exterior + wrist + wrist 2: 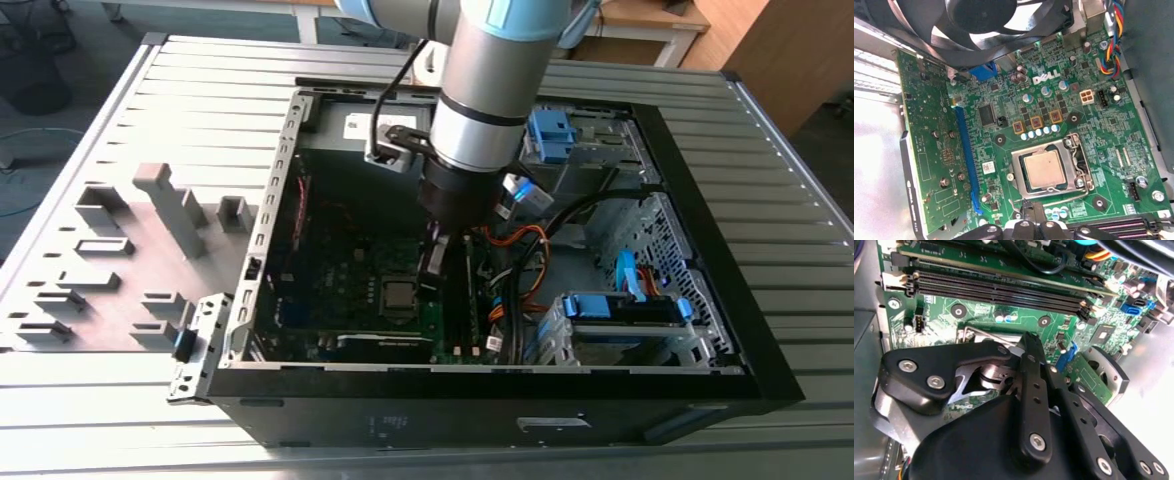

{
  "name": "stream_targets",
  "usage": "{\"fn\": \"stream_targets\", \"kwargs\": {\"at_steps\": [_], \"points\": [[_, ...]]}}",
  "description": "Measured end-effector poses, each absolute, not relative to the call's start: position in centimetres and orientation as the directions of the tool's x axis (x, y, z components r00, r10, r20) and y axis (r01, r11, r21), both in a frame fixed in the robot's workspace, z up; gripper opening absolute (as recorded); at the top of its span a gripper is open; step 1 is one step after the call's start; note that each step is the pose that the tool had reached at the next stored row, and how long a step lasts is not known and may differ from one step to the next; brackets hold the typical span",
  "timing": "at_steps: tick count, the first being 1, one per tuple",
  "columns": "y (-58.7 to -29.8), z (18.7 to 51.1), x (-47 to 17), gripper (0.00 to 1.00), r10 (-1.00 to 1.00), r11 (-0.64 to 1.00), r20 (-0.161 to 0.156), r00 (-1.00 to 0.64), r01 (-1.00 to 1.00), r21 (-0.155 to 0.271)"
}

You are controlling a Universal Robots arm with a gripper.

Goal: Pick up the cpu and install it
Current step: 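Install the first cpu locking lever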

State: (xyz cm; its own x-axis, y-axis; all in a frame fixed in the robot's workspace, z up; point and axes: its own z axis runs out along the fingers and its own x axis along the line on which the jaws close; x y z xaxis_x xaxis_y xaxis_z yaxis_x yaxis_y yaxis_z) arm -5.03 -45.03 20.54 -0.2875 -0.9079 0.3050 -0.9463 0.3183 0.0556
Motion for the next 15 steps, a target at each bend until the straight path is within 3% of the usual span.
{"fn": "stream_targets", "kwargs": {"at_steps": [15], "points": [[-45.0, 19.1, -5.3, 0.11, -0.899, 0.32, 0.33, -0.287, -0.946, 0.047]]}}
